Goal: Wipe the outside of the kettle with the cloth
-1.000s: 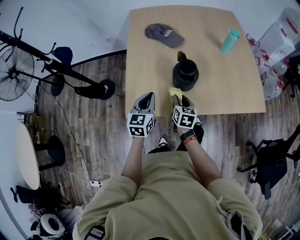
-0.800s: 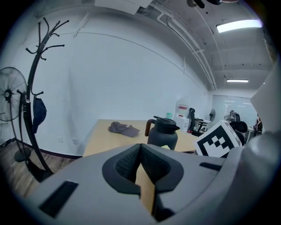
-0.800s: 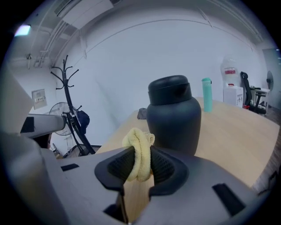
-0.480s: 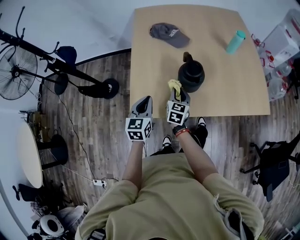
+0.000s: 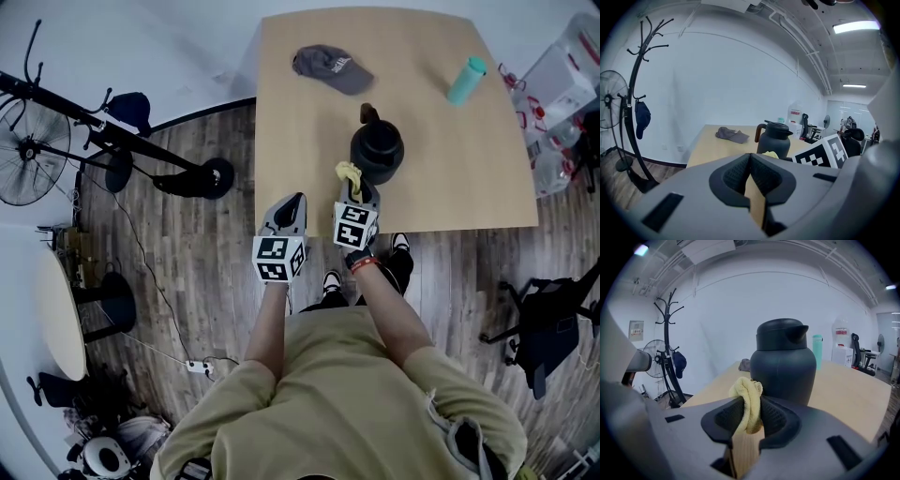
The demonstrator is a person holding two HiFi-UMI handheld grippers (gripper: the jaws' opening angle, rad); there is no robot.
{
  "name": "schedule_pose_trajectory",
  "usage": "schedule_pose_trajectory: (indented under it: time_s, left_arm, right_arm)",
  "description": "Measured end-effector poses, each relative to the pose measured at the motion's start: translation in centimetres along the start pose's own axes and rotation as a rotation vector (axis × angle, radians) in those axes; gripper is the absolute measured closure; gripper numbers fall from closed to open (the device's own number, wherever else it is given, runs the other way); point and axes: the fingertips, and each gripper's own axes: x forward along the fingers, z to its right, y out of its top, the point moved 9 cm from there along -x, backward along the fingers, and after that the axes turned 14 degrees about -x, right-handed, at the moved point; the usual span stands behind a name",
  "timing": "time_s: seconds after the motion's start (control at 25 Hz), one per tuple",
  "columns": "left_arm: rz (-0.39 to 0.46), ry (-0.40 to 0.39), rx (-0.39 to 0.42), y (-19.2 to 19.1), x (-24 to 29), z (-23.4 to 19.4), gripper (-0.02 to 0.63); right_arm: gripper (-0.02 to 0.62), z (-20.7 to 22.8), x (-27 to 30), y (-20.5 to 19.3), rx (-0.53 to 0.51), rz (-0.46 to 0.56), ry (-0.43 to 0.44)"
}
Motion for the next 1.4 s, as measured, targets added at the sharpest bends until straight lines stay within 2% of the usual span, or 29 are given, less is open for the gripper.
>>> schedule_pose_trajectory:
  time_s: [0.88,1.4]
  left_arm:
    - [-0.045,-0.086,0.031,-1.2,4.0,5.7,0.582]
    - [-0.052,-0.095,0.029,-1.6,5.9,7.9,0.581]
  right_arm:
    - [0.480,5.6,-3.7,-1.9,0.004,-0.010,0.039]
    - [0.480,9.7,-4.7,-2.4,0.052,-0.016,-0.006]
